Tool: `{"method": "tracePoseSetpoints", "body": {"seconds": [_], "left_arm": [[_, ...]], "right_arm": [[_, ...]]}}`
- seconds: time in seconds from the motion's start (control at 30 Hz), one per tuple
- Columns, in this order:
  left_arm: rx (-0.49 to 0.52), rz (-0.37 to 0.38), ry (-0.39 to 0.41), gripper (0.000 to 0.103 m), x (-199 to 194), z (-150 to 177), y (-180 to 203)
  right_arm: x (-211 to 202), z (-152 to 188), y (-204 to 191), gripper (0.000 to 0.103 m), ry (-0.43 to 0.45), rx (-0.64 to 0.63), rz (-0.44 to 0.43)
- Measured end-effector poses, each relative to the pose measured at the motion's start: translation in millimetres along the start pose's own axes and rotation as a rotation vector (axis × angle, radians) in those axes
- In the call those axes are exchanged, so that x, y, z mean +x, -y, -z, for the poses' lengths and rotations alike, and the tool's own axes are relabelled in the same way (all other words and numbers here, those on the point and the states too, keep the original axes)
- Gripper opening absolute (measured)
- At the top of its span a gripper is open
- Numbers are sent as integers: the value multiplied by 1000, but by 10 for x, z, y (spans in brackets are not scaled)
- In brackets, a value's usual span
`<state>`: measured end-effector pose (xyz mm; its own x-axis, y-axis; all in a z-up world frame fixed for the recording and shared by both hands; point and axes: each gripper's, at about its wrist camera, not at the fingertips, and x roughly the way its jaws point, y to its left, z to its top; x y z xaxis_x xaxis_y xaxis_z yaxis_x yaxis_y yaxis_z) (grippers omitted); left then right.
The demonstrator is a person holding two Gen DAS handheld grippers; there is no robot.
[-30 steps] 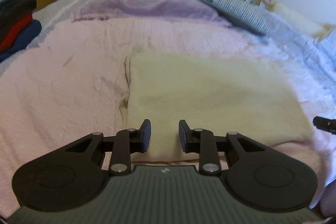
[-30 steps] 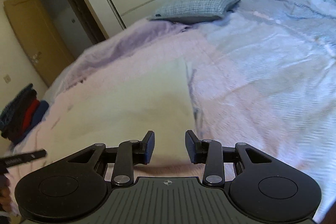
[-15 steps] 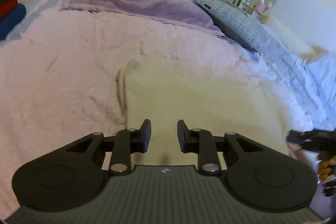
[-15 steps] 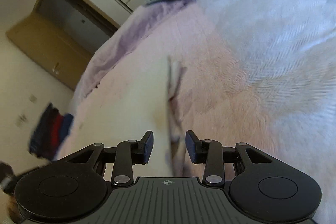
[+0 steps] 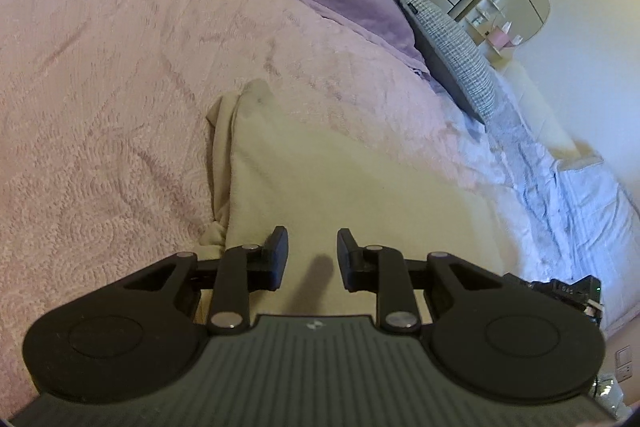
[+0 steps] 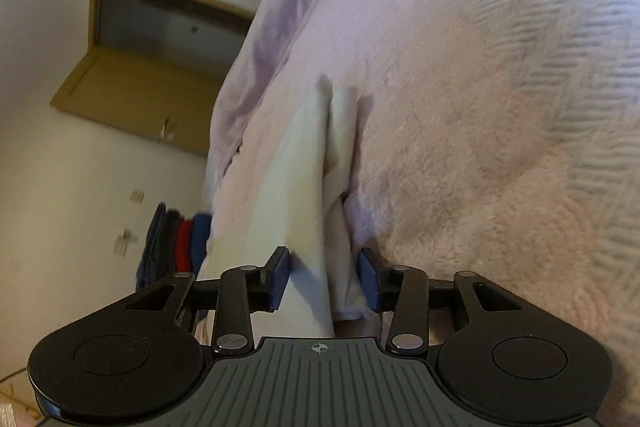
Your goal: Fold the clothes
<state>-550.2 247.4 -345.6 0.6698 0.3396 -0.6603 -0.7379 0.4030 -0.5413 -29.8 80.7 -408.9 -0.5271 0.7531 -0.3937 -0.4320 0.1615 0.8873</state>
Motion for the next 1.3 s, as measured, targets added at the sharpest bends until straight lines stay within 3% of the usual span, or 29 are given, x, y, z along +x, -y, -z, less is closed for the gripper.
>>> {"method": "tracePoseSetpoints", "body": {"seconds": [0.07, 0.13, 0.2, 0.4, 0.63, 0.83, 0.93, 1.07, 1.1, 1.13, 1.2, 1.3], "left_arm": [[-9, 13, 2, 22, 1, 0, -35], [-19, 22, 1, 21, 15, 2, -70], [-20, 23, 1, 18, 20, 7, -83], [-27, 48, 0, 18, -36, -15, -123], [-63, 84, 43, 18, -251, -24, -310], [-104, 124, 70, 18, -407, -27, -527], [-125, 119, 82, 18, -488, -33, -638], [-161, 110, 83, 18, -570, 9, -739], [-167, 113, 82, 18, -584, 26, -745], [-172, 115, 81, 18, -598, 42, -749], [-175, 118, 78, 18, -616, 71, -728], [-173, 134, 72, 18, -627, 93, -632]], "right_arm": [[5, -6, 35, 41, -12, 16, -9], [20, -12, 46, 33, -21, 24, 0], [50, -17, 14, 22, -33, 19, 38], [42, -31, -364, 13, -51, -65, 205], [283, 238, -1544, 12, -32, -333, 565], [1049, 769, -2523, 12, -39, -598, 651], [1575, 1166, -2650, 12, -40, -706, 715], [2084, 1614, -2443, 19, -38, -791, 802], [2146, 1695, -2404, 32, -27, -817, 806], [2168, 1768, -2385, 38, -10, -847, 801], [2122, 1883, -2398, 45, 16, -907, 783], [1784, 1941, -2500, 46, 60, -903, 707]]}}
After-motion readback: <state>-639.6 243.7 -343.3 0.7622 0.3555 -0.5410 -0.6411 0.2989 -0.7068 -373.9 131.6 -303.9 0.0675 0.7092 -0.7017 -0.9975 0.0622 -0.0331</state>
